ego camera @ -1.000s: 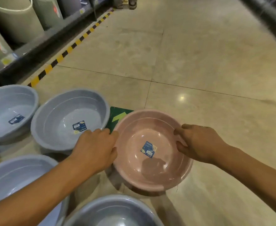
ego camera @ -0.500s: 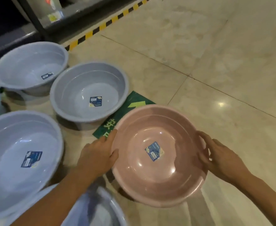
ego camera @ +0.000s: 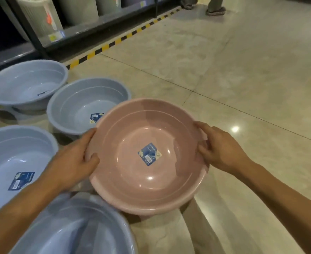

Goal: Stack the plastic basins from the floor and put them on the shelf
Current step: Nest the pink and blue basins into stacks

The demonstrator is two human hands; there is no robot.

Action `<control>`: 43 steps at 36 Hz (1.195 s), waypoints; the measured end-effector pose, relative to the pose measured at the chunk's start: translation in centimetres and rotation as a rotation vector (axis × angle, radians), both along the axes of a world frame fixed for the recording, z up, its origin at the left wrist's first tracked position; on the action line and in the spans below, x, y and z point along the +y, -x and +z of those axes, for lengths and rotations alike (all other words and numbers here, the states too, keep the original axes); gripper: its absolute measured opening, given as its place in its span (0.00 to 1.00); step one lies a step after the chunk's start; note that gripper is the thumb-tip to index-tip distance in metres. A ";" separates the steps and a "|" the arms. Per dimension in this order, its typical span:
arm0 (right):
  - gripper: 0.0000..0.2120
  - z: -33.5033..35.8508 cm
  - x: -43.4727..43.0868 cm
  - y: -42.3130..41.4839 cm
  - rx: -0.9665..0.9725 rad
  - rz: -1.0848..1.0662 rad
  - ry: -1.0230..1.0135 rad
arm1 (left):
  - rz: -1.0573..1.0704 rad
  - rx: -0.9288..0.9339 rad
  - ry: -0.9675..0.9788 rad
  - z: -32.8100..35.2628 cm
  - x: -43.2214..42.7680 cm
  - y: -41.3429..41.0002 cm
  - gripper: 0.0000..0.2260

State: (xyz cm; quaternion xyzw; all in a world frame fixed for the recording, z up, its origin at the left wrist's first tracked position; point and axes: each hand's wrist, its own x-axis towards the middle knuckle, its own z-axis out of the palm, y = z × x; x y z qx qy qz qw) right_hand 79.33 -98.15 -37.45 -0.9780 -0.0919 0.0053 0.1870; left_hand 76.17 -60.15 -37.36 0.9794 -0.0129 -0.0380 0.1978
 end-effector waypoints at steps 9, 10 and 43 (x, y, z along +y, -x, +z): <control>0.32 8.1 5.2 2.9 -0.071 0.147 -0.045 | -0.002 -0.105 0.006 7.2 8.0 6.0 0.30; 0.32 8.7 6.0 3.3 -0.069 0.171 -0.047 | 0.024 -0.109 0.015 7.6 9.1 7.0 0.31; 0.30 3.3 19.5 13.5 0.052 0.628 0.149 | 0.347 0.046 -0.029 2.6 14.7 35.3 0.40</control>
